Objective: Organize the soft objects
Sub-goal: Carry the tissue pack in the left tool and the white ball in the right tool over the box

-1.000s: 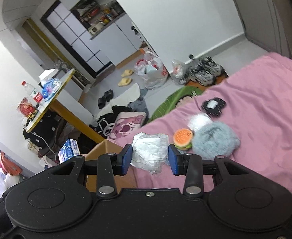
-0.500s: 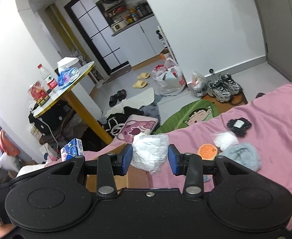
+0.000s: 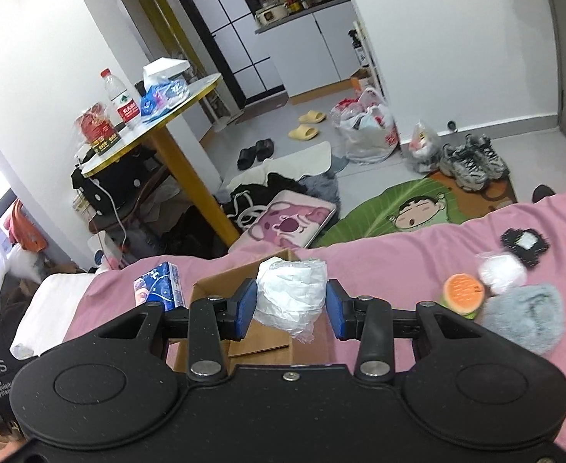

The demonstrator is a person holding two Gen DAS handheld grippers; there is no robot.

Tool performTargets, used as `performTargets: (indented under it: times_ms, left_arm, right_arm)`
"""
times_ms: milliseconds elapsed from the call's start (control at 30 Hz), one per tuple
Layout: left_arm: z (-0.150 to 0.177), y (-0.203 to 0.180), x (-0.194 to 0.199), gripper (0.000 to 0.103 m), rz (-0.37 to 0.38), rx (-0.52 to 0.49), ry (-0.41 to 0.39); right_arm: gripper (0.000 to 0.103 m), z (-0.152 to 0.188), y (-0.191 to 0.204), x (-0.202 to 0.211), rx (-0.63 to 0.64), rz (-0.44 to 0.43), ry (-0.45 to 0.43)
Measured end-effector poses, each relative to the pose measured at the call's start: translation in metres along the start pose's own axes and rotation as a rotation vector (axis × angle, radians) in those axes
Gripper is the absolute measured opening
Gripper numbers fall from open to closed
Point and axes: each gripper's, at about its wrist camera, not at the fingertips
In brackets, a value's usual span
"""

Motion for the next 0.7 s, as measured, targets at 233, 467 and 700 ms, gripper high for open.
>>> performTargets:
  times_ms: [233, 467, 700]
  left_arm:
    - [-0.004, 0.015, -0.025, 0.050, -0.017, 0.054, 0.050]
    - [-0.005, 0.023, -0.052, 0.050, -0.003, 0.070, 0.113]
    - [-0.006, 0.027, -0.068, 0.052, 0.029, 0.098, 0.131]
  right_arm:
    - [0.039, 0.001, 0.009, -0.027, 0.009, 0.005, 0.034]
    - [0.039, 0.000, 0.013, -0.050, -0.035, -0.012, 0.074]
    - [0.039, -0.005, 0.014, -0.066, -0.046, -0.007, 0.085]
Point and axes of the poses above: each gripper's, at about its wrist camera, not at the fingertips, and x roughly against the way its jaws point, y to its left, z to its underside, and after that the axes turned 1 degree about -z, right-handed
